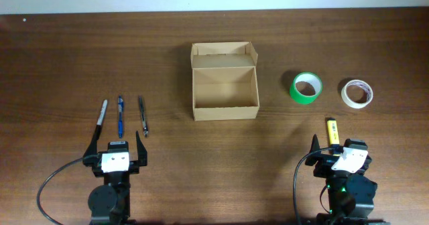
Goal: Pack container
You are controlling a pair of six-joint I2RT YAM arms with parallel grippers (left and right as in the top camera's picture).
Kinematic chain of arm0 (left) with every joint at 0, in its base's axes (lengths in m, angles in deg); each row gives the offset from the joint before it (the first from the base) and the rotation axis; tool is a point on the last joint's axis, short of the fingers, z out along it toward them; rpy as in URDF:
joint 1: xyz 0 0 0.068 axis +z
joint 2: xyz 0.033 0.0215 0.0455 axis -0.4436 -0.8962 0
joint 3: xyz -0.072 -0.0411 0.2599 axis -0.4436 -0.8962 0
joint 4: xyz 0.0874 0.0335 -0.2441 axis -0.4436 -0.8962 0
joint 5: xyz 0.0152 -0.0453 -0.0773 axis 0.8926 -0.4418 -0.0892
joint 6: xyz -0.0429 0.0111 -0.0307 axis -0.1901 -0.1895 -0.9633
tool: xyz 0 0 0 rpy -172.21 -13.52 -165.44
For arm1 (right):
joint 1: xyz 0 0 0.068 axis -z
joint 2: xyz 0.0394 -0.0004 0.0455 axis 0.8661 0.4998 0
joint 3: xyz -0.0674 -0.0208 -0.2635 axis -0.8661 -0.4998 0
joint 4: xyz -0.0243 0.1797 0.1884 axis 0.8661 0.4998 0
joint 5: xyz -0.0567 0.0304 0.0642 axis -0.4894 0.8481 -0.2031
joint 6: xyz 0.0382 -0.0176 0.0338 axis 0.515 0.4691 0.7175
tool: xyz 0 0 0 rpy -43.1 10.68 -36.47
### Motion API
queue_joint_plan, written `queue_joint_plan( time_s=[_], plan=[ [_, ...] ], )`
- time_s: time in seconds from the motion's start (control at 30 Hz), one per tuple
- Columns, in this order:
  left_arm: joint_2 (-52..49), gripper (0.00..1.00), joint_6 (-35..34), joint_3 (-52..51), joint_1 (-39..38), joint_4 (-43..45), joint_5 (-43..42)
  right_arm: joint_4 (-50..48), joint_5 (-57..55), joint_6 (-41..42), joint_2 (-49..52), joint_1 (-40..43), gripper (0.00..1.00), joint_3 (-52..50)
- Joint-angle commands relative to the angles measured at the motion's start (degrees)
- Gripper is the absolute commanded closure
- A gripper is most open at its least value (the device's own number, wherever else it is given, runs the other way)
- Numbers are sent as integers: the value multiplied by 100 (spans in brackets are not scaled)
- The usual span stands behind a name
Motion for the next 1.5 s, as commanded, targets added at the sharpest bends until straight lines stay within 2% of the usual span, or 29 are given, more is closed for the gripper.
queue_joint_plan(
  time_s=[0.0,0.73,0.87,0.97,1.07,1.13,1.3,1.47],
  plan=[
    [37,1,68,-17,-22,-17,24,-17,31,63,-48,-31,1,-46],
    [37,1,50,-15,-22,-31,-157,-17,42,66,-48,-31,1,-46],
    [37,1,46,-15,-22,-15,-507,-31,675,66,-48,-31,1,-46],
    [26,1,-348,-9,-22,-79,-1193,-20,1239,66,-48,-31,1,-46],
    [11,1,-1207,0,-22,-79,-1204,-44,1849,66,-44,-31,1,-46],
    [4,1,-1353,72,-22,-85,-1204,-179,2083,66,-44,-31,1,-4],
    [-214,1,-1318,581,-20,-83,-433,-551,1950,66,205,-31,1,619],
    [-1311,1,-1008,1517,-20,-114,-146,-472,1788,59,1659,-26,1,1893]
  ],
)
